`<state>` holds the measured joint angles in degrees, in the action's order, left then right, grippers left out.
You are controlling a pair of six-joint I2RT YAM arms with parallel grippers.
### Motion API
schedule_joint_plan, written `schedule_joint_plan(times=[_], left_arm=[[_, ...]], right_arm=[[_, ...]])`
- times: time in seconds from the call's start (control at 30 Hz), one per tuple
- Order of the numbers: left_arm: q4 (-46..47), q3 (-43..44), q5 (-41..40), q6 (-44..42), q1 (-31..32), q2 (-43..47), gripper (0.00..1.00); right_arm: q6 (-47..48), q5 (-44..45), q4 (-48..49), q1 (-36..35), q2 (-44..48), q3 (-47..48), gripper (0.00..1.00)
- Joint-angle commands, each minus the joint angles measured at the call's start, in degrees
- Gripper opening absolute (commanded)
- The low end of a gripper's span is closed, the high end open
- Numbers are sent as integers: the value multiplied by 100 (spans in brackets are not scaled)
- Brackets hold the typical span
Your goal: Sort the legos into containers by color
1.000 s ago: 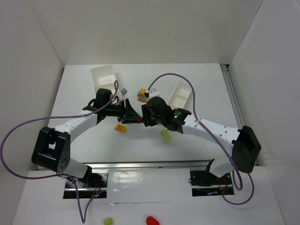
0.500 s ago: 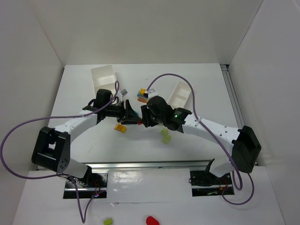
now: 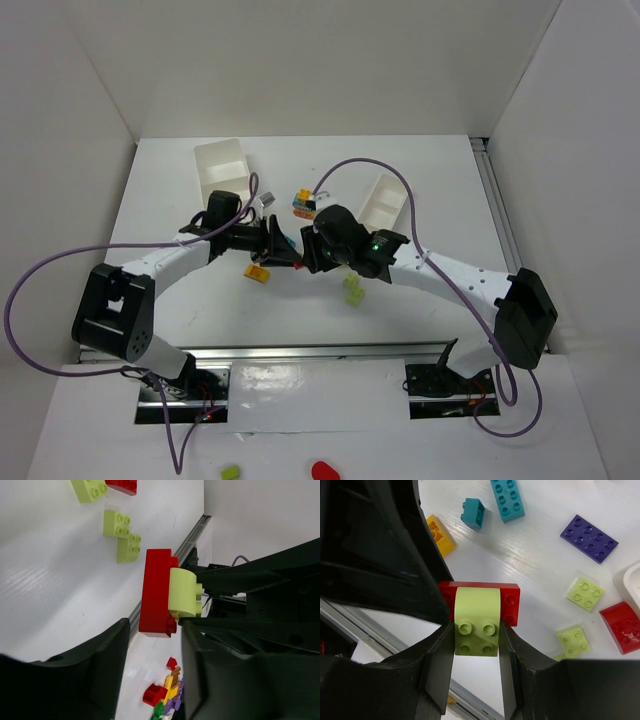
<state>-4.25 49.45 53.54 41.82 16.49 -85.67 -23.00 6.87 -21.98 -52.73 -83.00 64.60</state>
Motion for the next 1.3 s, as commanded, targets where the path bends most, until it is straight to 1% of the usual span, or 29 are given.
schedule_joint_plan(times=[0.0,0.03,0.1,0.2,0.23,0.27,0.3,0.43,0.47,0.57,0.77,0.83,0.87,0.9,0.97,1.0,1.03,1.07,1.13,1.17,1.2,1.27], left_arm=[[477,92,332,-140,47,-90,53],[547,91,411,-139,47,-90,48],[671,91,490,-139,47,-90,34],[671,91,561,-139,47,-38,22],[575,161,561,-200,47,-38,12],[522,161,509,-201,47,-38,4],[452,231,508,-323,47,-38,0],[-302,547,193,-710,47,-161,0],[-426,548,88,-763,-14,-222,0],[-637,610,-124,-816,-145,-275,0],[-638,662,-335,-763,-199,-398,0],[-638,662,-388,-711,-199,-398,0],[-638,723,-388,-711,-199,-398,0],[-638,724,-388,-711,-199,-398,0],[-691,785,-440,-711,-199,-398,0],[-752,864,-519,-711,-199,-398,0],[-814,925,-572,-763,-199,-346,0],[-910,1013,-825,-859,-199,-345,0],[-1533,1443,-1256,-1035,-41,-345,0],[-1761,1592,-1728,-1105,64,-345,0],[-1946,1785,-1915,-1176,65,-345,0],[-2211,1840,-2249,-1229,117,-223,0]], right_arm=[[-81,-485,519,-53,205,299,23],[-81,-537,571,-53,205,299,23],[-143,-599,572,-53,205,299,23],[-195,-600,624,-53,205,246,23],[-196,-600,624,-53,205,246,23],[-196,-600,624,-53,205,246,23],[-196,-600,572,-53,205,246,23],[-126,5,309,-53,389,509,23],[-125,111,186,-1,442,632,21],[6,516,-236,0,556,965,20],[-37,1306,-544,52,732,1125,20],[-369,1614,-544,104,785,1055,20],[-537,2042,-779,183,725,1055,20],[-704,2229,-904,280,663,1116,21],[-1063,2536,-1132,718,383,1221,21],[-1066,2538,-1142,912,294,1283,21],[-1005,2408,-1142,1314,198,1283,21],[-1004,2345,-1090,1509,-47,1379,21],[-864,2283,-1037,2035,-294,1589,21],[-698,2153,-950,2195,-530,1643,22],[-644,1917,-949,2336,-663,1713,22],[-495,1748,-949,2634,-970,1846,23]])
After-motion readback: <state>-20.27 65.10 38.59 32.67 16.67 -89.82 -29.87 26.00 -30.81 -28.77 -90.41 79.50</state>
